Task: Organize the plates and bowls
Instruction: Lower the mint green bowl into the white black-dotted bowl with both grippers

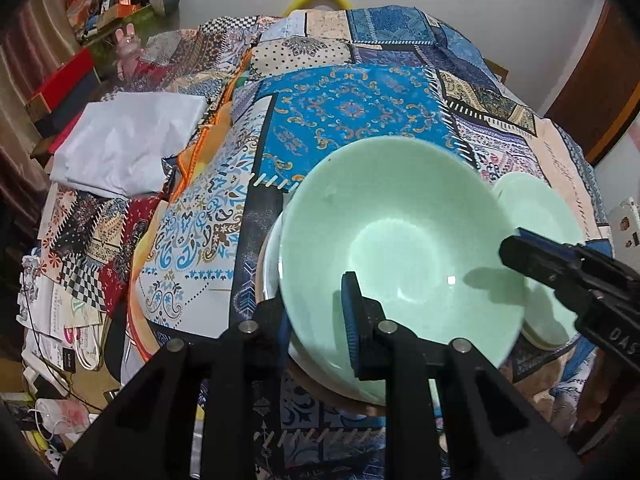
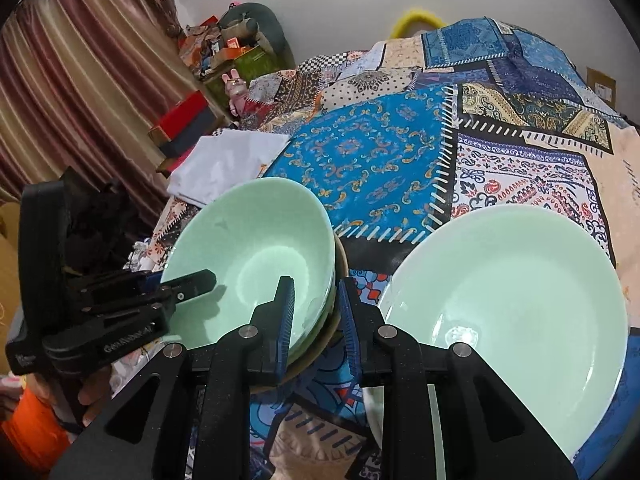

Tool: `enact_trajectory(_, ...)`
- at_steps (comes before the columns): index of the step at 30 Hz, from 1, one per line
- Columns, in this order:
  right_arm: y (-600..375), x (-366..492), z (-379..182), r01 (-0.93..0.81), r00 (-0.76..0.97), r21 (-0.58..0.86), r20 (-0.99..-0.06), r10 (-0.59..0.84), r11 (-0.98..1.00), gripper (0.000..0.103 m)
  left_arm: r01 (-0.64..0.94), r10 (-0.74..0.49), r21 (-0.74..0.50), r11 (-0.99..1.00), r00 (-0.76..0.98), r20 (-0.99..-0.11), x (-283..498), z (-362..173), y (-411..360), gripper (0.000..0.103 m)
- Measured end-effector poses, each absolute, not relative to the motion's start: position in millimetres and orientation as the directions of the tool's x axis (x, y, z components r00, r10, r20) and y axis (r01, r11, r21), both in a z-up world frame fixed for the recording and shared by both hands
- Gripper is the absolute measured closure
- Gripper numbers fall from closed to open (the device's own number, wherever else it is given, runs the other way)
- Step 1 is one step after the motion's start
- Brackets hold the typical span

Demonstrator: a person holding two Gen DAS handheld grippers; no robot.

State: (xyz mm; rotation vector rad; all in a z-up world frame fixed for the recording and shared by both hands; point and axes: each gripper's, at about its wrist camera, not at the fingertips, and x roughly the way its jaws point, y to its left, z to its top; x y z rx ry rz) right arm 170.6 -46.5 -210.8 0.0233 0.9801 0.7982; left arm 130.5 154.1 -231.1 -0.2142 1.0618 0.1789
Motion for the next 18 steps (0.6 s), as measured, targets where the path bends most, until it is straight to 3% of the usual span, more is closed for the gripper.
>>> enact_trajectory(4, -49.9, 172.4, -213.4, -0.585, 0.294, 0.367, -0.735, 0.611, 0.723, 0.08, -0.253, 0.044, -0.088, 0.964, 0.475, -0.879, 131.2, -225.0, 155.5, 0.073)
enact_trajectory(9, -52.4, 171.6, -215.6, -0.576, 0.29, 0.373, -0.739, 0.608, 0.728, 0.067, -0.229, 0.07, -0.041, 0.973, 0.458, -0.886, 133.6, -223.5, 150.4, 0.071)
enact_trajectory(14, -52.9, 169.4, -213.4, -0.588, 0.293, 0.362, -0.738, 0.608, 0.724, 0.066, -0.219, 0.113, 0.014, 0.976, 0.444, -0.889, 135.0, -219.9, 147.5, 0.071)
enact_trajectory(18, -51.5, 168.7, -213.9, -0.592, 0.29, 0.361, -0.739, 0.608, 0.72, 0.066, -0.209, 0.187, 0.094, 0.973, 0.486, -0.854, 130.4, -206.5, 146.3, 0.057)
